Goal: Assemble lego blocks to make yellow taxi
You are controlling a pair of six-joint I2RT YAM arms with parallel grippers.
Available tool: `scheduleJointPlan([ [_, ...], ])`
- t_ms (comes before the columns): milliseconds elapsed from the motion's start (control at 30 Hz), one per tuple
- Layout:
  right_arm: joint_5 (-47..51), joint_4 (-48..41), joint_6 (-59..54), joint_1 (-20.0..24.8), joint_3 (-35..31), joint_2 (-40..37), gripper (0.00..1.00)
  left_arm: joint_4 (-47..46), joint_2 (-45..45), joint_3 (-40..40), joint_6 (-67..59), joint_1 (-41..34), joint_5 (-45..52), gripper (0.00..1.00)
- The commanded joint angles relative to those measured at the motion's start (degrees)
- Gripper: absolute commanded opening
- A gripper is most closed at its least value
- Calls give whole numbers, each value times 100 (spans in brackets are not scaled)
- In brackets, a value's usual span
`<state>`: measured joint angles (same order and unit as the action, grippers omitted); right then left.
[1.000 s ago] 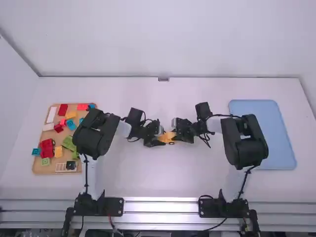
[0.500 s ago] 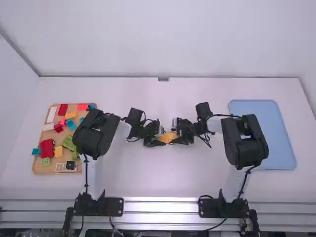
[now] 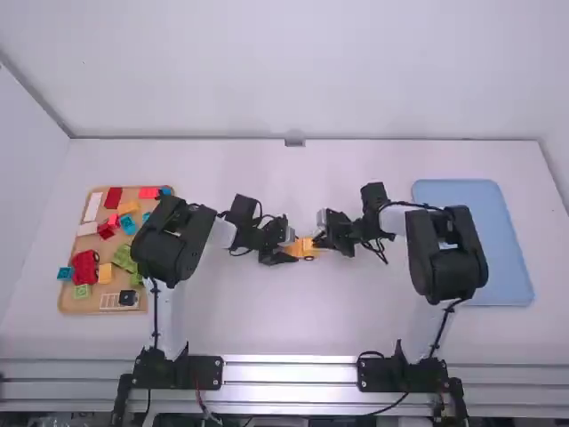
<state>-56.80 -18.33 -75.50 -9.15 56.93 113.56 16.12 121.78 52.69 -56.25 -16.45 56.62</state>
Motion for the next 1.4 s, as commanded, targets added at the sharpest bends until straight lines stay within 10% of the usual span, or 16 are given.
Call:
scheduleJointPlan([
  [0,129,37,94,4,9,-61,6,-22,133,-94,-20,9,74,40],
  [1367,114,122,549,-341,219,-138,0,2,133,-94,-22,0,74,37],
])
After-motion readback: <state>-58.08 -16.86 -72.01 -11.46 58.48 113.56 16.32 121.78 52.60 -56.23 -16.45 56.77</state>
